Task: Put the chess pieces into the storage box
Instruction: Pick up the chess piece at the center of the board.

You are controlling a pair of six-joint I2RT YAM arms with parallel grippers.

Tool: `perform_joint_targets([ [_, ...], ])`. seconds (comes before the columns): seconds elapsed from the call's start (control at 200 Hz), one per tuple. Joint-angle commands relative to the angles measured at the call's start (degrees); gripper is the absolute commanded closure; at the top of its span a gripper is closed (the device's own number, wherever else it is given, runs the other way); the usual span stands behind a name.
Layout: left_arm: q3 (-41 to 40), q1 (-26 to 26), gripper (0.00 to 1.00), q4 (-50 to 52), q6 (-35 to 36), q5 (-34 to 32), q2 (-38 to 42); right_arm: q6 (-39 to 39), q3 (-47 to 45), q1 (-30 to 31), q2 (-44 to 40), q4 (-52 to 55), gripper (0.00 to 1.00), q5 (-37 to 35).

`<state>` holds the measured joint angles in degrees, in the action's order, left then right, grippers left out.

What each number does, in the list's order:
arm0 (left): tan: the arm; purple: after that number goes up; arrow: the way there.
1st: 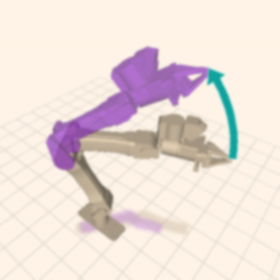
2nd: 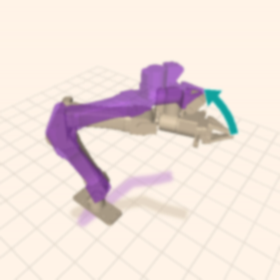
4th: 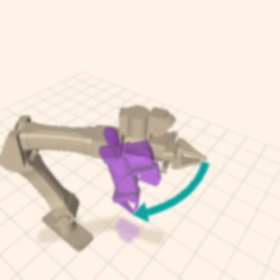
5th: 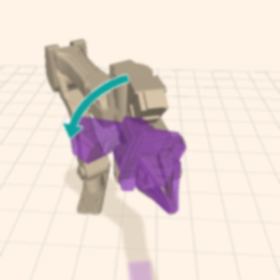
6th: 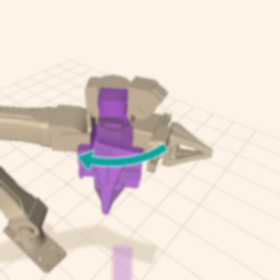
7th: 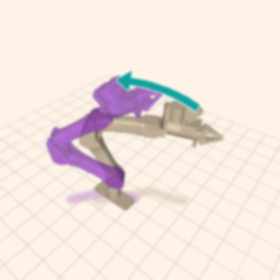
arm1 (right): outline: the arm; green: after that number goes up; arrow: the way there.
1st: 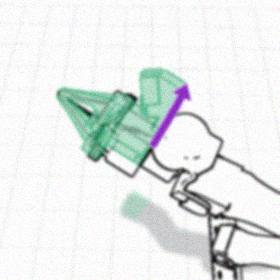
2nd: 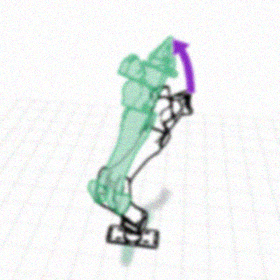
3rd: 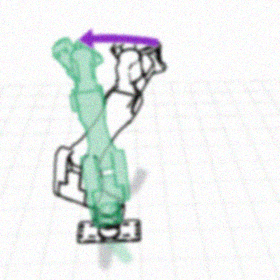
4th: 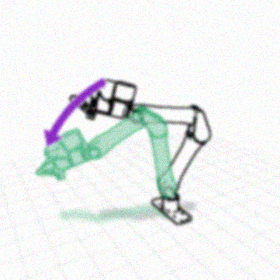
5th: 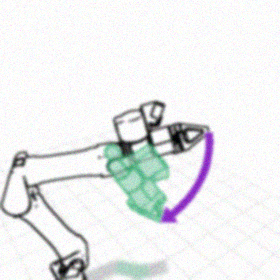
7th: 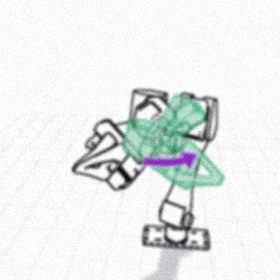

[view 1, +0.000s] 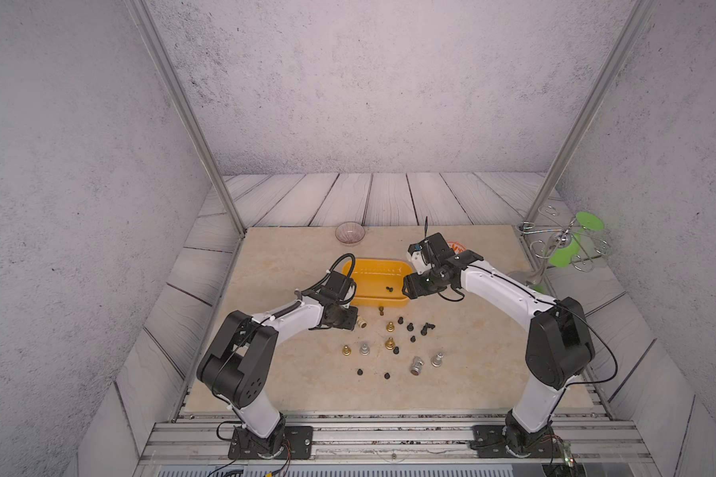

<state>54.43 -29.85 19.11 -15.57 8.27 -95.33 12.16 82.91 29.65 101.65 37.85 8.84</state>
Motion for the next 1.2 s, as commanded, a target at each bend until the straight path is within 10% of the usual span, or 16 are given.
perform_joint_targets([
  [0.0,2.04,-0.98,0.64,2.18,0.84,-1.94,-1.08,0.32,-0.67,-0.31,-3.74,0.74,0.32,-0.58],
  [0.671,2.39,-2.50,0.95,4.64,3.68,-5.37,-1.62,0.81,-1.26,-0.32,-3.74,0.83,0.32,-0.57],
  [1.196,10.03,-2.50,0.96,9.83,6.95,-7.53,4.50,0.67,-0.83,-0.40,-4.45,1.24,0.32,-1.11],
])
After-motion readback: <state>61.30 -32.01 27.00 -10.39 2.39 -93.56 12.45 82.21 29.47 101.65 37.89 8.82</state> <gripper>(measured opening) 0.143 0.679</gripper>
